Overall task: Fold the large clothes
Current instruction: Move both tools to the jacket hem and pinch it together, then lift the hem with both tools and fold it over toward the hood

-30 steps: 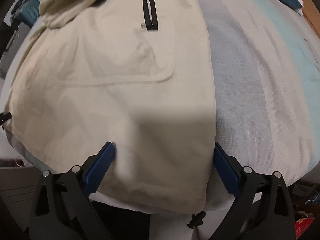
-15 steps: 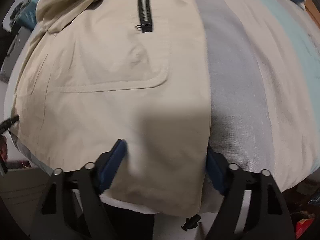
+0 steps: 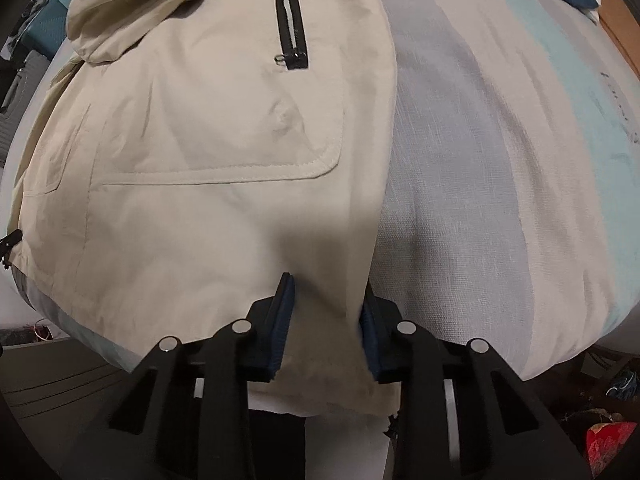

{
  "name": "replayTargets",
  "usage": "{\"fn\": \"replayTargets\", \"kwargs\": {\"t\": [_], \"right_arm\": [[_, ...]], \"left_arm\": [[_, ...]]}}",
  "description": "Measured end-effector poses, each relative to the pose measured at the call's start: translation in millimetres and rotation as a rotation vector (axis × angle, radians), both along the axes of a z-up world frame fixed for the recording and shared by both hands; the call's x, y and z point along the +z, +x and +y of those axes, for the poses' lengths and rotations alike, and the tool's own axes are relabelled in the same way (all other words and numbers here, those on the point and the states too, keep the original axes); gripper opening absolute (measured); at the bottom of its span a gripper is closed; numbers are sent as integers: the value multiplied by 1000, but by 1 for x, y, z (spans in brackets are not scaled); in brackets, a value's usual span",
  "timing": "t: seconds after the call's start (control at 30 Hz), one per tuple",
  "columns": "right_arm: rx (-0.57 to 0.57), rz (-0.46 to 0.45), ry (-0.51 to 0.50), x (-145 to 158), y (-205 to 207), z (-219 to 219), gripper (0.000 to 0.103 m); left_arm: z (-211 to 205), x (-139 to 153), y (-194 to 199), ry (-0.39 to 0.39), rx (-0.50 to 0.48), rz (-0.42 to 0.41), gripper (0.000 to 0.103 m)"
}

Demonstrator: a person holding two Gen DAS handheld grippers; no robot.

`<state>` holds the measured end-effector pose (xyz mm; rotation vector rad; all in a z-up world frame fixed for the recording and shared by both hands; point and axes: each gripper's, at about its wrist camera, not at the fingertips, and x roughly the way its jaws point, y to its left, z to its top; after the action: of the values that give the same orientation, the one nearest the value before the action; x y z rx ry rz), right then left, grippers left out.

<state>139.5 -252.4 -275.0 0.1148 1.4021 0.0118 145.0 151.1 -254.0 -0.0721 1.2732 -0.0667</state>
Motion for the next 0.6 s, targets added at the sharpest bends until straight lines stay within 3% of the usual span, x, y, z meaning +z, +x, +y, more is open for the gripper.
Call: {"fn": "replayTargets", "kwargs": {"t": [0.13,0.27,0.6], "right_arm": [[5,37,2,-8,0,-12,34],[8,40,-24,-9,25,-10,10],[-13,51,-26,34,38,-10,2]], "left_arm": [[1,9,-10,12,-23,-14,6],[-1,17,-7,20,-37,-20,5],[-4,36,0,45,-65,11,4]]}}
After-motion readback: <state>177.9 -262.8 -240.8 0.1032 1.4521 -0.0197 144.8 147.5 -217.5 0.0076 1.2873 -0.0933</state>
